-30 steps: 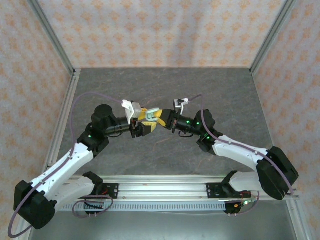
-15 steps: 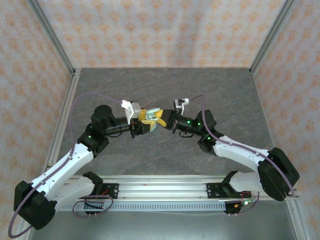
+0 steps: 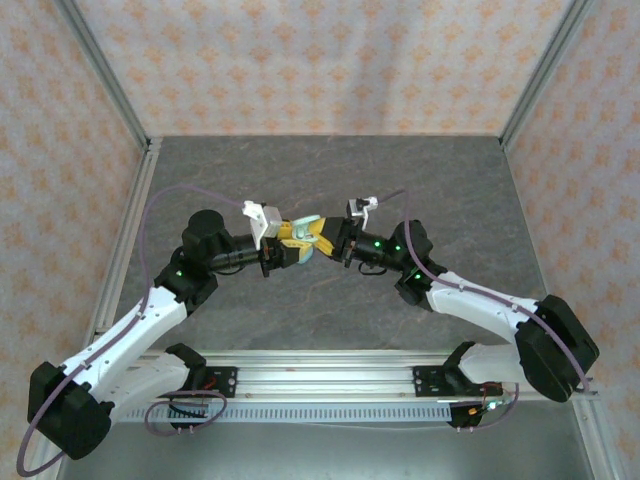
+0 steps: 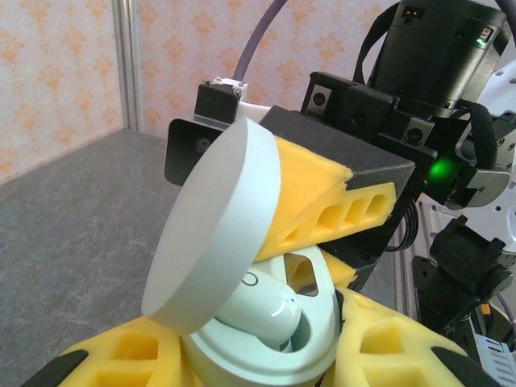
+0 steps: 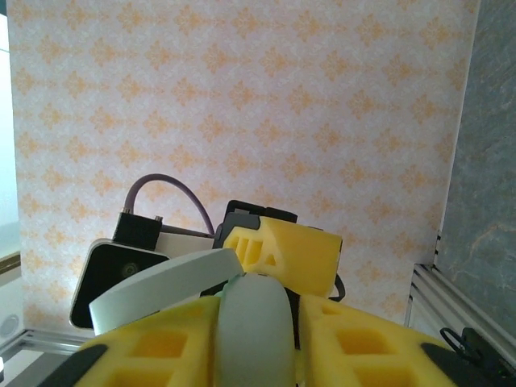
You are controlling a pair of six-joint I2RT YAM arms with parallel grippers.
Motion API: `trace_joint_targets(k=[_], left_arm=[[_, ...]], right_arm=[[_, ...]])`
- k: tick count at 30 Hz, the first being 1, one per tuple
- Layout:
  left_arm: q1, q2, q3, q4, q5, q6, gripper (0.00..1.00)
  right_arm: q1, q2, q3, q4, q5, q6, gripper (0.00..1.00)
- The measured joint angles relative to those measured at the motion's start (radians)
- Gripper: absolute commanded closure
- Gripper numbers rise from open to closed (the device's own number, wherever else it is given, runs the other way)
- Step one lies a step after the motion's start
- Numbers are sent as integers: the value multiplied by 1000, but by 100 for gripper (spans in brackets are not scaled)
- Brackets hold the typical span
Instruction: Insert wireless bluetooth earbuds into charging case
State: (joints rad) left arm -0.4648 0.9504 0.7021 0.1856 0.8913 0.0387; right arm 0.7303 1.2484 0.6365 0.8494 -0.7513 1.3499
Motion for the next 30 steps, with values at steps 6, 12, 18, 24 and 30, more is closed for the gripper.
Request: trace_joint_targets(k=[6, 12, 18, 24, 30], left_arm=[[-3, 0, 0, -26, 30, 15, 83], [-3, -9, 0, -51, 35, 23, 84], [-5, -18, 0, -76, 36, 23, 84], [-5, -19, 0, -87, 35, 23, 84], [-5, -19, 0, -95, 18, 23, 84]], right_arm=[[0, -1, 7, -58, 3, -34, 46], [0, -23, 20, -146, 3, -80, 38], [0, -92, 40, -277, 8, -154, 36], [0, -214, 106, -515, 43, -302, 36], [0, -285, 160, -784, 84, -443, 38]])
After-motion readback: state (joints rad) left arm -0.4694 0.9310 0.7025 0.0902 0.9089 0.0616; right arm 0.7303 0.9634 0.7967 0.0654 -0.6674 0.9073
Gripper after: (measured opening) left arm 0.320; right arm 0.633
